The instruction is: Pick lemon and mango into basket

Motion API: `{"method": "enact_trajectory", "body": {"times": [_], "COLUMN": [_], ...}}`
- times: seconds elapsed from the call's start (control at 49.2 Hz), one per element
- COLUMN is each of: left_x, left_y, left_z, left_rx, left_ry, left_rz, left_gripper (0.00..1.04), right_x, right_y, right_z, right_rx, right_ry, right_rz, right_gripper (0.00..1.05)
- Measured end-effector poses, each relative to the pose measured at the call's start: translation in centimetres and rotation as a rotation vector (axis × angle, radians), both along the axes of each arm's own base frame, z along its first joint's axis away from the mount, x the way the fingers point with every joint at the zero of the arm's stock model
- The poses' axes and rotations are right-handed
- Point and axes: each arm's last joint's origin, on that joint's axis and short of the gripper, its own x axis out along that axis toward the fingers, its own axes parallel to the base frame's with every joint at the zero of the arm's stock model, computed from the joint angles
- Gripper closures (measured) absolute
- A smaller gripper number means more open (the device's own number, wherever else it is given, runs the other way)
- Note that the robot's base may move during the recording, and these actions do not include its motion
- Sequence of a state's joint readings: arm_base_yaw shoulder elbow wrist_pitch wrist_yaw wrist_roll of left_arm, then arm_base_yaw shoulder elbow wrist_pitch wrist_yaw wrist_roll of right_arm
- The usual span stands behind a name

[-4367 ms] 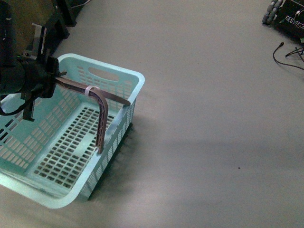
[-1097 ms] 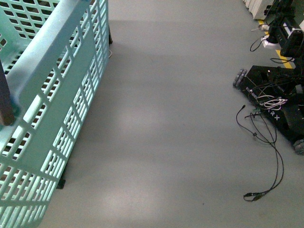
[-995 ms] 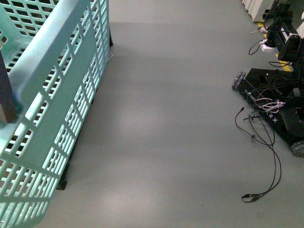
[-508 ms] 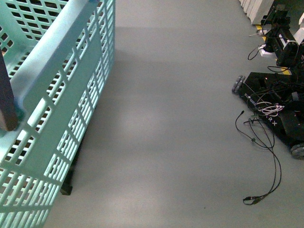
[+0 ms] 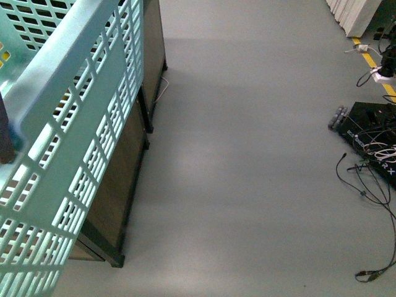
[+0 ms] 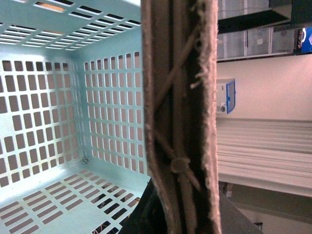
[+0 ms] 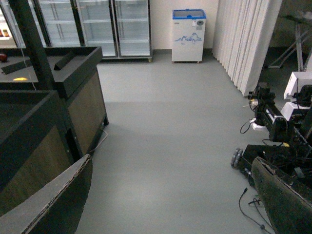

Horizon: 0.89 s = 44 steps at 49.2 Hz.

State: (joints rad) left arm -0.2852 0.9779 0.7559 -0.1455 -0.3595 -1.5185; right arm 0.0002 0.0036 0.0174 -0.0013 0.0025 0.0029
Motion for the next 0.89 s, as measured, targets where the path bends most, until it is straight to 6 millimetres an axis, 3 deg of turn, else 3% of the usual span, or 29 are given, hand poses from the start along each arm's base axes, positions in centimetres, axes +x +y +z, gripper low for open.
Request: {"method": "enact_trajectory", "body": {"times": [0.894], "left_x": [0.01], "left_y": [0.00], "left_z": [0.01], "left_rx": [0.001], "left_ry": [0.000], "left_rz": [-0.001], "left_gripper": [0.99], "right_x": [0.00], "right_y": [0.00], "right_z": [0.01], "right_rx": [0.000], "right_ry": [-0.001], "right_rz": [0.001], "right_gripper": [0.09]}}
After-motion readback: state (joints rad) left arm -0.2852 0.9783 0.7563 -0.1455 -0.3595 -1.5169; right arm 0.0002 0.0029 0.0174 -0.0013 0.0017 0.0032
